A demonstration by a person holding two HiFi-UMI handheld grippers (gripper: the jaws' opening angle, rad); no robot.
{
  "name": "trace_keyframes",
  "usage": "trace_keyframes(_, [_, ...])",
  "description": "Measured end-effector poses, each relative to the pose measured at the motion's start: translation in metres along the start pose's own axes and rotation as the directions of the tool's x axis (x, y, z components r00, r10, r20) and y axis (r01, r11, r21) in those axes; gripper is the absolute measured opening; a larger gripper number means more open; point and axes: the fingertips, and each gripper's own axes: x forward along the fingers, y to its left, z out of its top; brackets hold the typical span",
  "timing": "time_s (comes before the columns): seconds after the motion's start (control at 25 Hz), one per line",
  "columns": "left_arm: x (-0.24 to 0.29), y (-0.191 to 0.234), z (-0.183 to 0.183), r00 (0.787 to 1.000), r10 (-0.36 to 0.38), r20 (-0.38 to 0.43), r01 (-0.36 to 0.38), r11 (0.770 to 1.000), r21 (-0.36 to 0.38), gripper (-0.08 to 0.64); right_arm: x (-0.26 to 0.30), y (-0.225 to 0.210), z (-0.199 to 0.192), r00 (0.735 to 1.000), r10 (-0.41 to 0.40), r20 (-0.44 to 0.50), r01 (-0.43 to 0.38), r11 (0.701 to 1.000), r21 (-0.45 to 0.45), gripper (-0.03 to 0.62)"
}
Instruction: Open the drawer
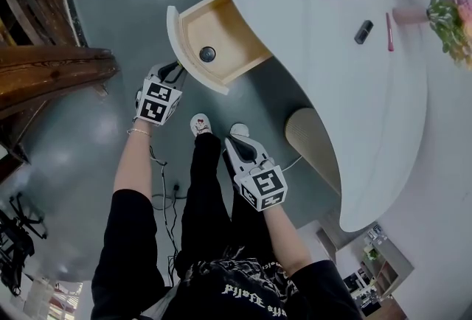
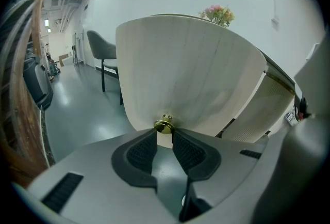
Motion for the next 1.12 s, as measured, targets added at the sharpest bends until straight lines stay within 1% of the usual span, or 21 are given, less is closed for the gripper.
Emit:
trace_keyframes(0.16, [0.001,0.000,0.000,1.000,-0.004,0.004,0.004,1.000,0.005,0.104,0.000,0.000,-0.001,1.000,0.001,0.000,-0.001,1.000,0.002,0.026])
trace_keyframes(0.44, [-0.002,0.002,-0.001,1.000,-0.008,0.019,0.009,0.999,-0.048,0.103,-0.001,-0.001,-0.002,1.000,-0.007,-0.003,0.007,1.000,0.004,0.026])
trace_keyframes(0.68, [-0.005,0.005,-0.006,1.000,-0.005,0.013,0.006,0.999,-0.048,0.101,0.000,-0.005,-0.001,1.000,-0.008,-0.003,0.008,1.000,0.003,0.027])
trace_keyframes(1.12, [-0.010,0.006,-0.011,1.000,0.008,0.011,-0.008,0.998,-0.060,0.100,0.003,0.003,-0.005,1.000,0.006,-0.015,-0.007,1.000,-0.010,0.026])
